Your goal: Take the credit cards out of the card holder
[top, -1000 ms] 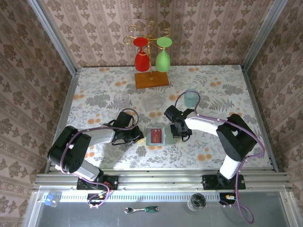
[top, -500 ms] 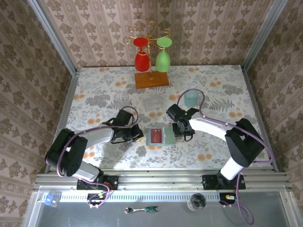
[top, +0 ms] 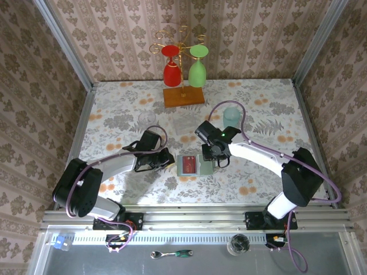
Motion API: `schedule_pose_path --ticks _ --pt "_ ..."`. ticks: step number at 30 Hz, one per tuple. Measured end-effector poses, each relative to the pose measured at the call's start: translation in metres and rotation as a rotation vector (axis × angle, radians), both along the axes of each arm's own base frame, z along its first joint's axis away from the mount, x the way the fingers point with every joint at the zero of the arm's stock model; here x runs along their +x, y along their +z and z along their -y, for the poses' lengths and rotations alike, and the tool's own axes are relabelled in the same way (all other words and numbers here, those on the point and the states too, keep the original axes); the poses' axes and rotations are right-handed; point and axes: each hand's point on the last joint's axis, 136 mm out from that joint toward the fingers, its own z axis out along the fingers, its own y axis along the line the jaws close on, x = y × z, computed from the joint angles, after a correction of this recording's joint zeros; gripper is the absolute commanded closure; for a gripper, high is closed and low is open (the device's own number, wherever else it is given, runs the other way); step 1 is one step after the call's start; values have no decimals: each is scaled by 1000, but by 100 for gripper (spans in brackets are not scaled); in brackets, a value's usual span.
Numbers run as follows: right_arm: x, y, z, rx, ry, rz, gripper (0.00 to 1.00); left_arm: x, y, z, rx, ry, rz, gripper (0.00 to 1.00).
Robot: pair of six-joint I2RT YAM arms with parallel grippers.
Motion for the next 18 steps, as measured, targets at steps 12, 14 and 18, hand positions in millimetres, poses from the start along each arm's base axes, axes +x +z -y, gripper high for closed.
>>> schedule_pose_path --ticks 12,14,18 --pt "-10 -43 -15 -46 -5 -120 29 1 1 1 -3 0 5 90" --pt "-11 -47 -14 -59 -7 -132 25 1 1 1 -5 0 8 90" --pt "-13 -59 -10 -96 -8 -158 20 3 2 2 -10 -1 15 90"
